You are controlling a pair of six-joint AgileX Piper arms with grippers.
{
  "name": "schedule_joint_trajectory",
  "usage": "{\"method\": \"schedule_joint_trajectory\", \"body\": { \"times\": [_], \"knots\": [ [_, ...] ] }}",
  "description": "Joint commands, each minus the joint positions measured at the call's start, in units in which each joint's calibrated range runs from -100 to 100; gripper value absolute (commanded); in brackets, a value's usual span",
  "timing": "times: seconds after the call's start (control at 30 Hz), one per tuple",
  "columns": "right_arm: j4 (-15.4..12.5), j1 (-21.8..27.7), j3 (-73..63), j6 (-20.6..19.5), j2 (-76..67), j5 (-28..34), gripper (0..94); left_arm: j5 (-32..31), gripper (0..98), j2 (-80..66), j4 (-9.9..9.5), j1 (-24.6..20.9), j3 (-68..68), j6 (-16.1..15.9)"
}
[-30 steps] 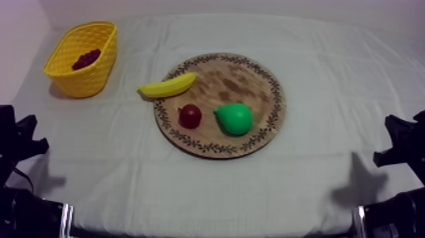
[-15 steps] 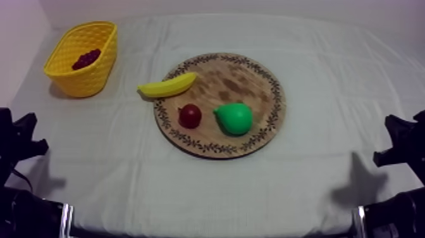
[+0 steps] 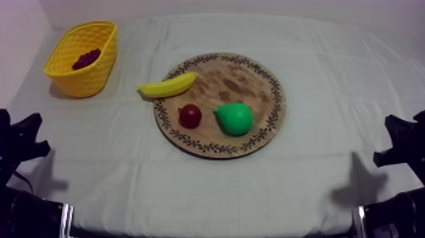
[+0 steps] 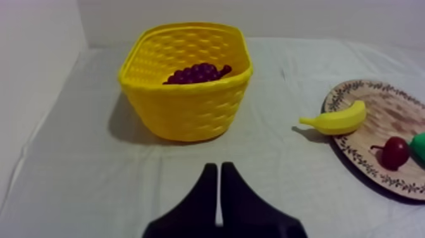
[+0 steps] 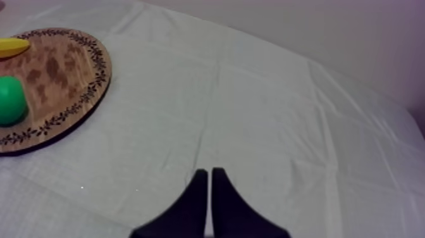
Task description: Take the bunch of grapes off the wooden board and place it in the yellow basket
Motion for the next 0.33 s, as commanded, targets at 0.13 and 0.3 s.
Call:
{"method": "schedule_joint_trajectory", "body": {
  "times": [0.13,0.3],
  "knots": [
    [0.0,0.0,0.0,0.0,0.0,0.0,0.2,0.0,0.1,0.0,-0.02,0.2,0.0,-0.9],
    [0.0,0.0,0.0,0.0,0.0,0.0,0.2,0.0,0.1,0.0,-0.03,0.3,0.0,-2.3]
  ]
}}
